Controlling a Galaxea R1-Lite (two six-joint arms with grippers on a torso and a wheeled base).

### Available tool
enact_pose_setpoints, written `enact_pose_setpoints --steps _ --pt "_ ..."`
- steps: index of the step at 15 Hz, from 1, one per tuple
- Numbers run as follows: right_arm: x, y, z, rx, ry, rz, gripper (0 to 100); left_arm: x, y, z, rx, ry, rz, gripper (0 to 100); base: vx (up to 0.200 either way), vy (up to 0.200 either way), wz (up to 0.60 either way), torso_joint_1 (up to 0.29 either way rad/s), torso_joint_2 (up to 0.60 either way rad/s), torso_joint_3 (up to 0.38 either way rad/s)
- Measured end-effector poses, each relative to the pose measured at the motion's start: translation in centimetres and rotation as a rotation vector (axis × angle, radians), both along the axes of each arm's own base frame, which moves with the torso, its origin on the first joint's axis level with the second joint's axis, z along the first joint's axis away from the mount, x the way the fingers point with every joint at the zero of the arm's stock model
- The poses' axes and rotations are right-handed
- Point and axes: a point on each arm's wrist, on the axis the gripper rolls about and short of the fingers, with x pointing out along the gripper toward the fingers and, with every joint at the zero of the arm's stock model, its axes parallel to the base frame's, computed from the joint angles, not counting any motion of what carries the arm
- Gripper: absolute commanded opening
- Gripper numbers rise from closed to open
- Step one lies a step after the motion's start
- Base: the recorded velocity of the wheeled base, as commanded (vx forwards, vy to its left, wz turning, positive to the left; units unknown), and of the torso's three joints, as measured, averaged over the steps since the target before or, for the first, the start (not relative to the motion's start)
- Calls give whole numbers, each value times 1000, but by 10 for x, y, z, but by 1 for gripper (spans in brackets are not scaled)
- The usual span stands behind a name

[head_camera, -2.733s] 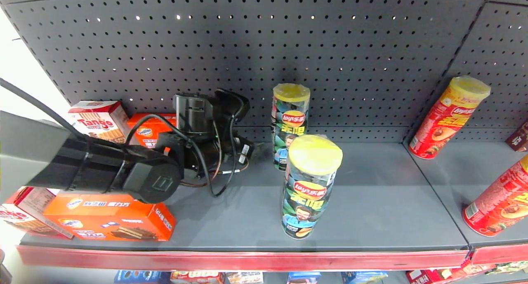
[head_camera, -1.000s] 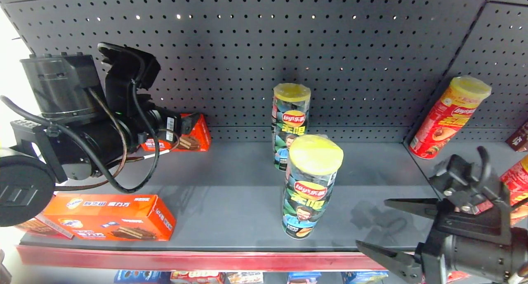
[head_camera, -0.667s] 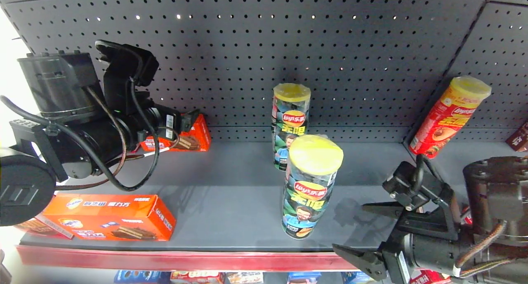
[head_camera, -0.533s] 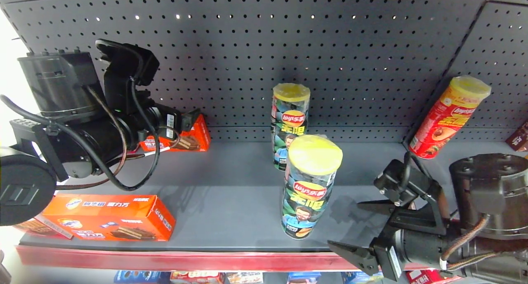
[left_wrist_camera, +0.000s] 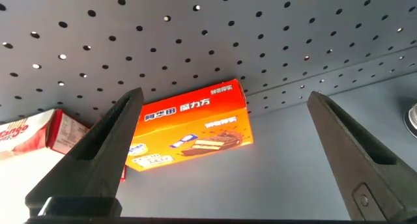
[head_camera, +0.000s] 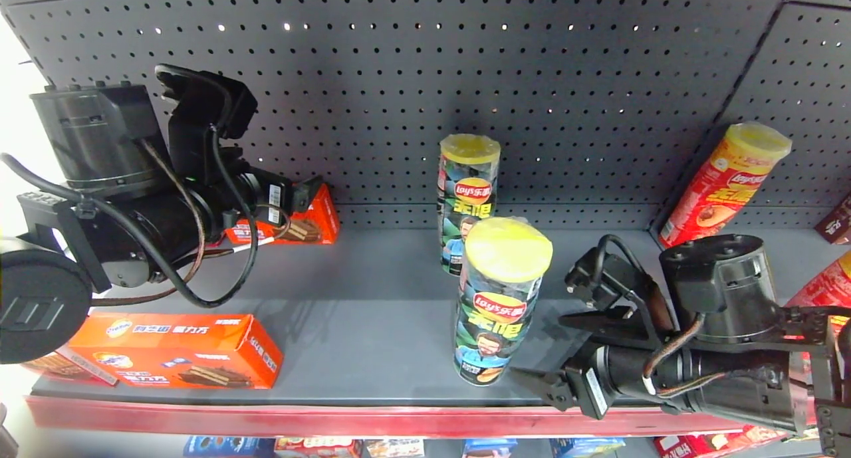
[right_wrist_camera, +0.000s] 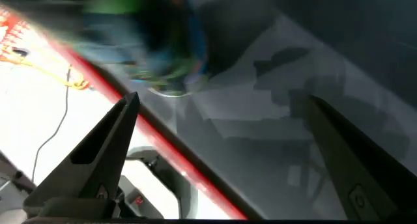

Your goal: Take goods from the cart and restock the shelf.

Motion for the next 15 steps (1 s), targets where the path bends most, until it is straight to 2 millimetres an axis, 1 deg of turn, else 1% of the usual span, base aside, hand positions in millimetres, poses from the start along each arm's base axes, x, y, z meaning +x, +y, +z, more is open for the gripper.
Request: enact_pose_setpoints --steps 3,7,15 --pt "9 -4 0 -2 0 -33 100 1 0 0 -1 -1 0 100 0 0 0 0 0 0" --pt "17 -5 0 -2 -2 -51 100 3 -2 -1 -4 -12 -1 100 0 0 0 0 0 0" --pt "29 1 1 5 -10 -58 100 4 -2 -2 -3 -10 -1 100 0 0 0 0 0 0"
